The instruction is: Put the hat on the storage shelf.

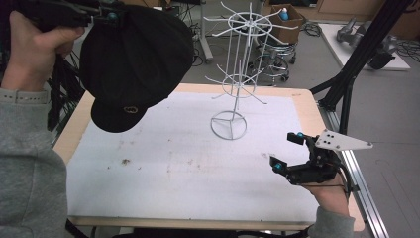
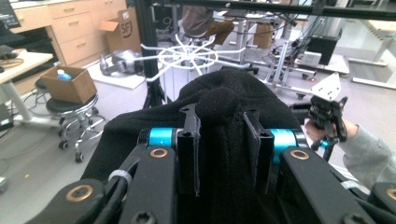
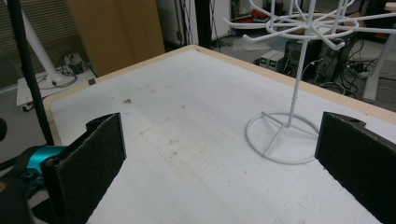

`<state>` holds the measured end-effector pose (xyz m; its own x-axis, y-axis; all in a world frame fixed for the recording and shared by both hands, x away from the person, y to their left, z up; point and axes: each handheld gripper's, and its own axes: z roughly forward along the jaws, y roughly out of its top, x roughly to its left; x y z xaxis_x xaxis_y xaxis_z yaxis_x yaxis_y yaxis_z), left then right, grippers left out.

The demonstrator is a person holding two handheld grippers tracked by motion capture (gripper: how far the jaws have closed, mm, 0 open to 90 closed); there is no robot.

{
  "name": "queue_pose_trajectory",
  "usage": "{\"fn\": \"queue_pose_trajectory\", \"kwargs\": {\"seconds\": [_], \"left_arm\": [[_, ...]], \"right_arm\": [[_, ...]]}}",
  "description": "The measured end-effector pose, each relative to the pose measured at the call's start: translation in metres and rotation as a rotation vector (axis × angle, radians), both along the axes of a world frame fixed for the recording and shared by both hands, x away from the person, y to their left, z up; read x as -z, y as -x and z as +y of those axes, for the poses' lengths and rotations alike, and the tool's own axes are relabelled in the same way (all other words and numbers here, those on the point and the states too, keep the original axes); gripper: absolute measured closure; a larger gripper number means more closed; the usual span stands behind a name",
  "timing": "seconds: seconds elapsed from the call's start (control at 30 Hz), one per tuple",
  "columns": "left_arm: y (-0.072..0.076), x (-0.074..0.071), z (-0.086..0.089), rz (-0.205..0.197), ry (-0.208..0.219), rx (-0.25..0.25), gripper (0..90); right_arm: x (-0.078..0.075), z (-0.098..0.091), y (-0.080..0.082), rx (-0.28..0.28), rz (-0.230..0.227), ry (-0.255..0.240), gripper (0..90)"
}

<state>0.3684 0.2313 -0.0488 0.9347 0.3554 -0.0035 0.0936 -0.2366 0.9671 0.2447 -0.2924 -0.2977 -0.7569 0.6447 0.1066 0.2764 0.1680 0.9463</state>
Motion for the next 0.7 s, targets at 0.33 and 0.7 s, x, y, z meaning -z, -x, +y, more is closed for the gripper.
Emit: {"fn": "queue_pose_trajectory", "kwargs": {"seconds": [0.33, 0.7], "left_arm": [[-0.013, -0.016, -0.022, -0.025, 0.023, 0.044, 71.1], [-0.019, -0.033, -0.049, -0.068, 0.048, 0.076, 71.1]], "right_arm": [[0.005, 0.009, 0.011, -0.02, 0.019, 0.021, 0.8], [0.01, 0.01, 0.02, -0.014, 0.032, 0.04, 0.8]]}}
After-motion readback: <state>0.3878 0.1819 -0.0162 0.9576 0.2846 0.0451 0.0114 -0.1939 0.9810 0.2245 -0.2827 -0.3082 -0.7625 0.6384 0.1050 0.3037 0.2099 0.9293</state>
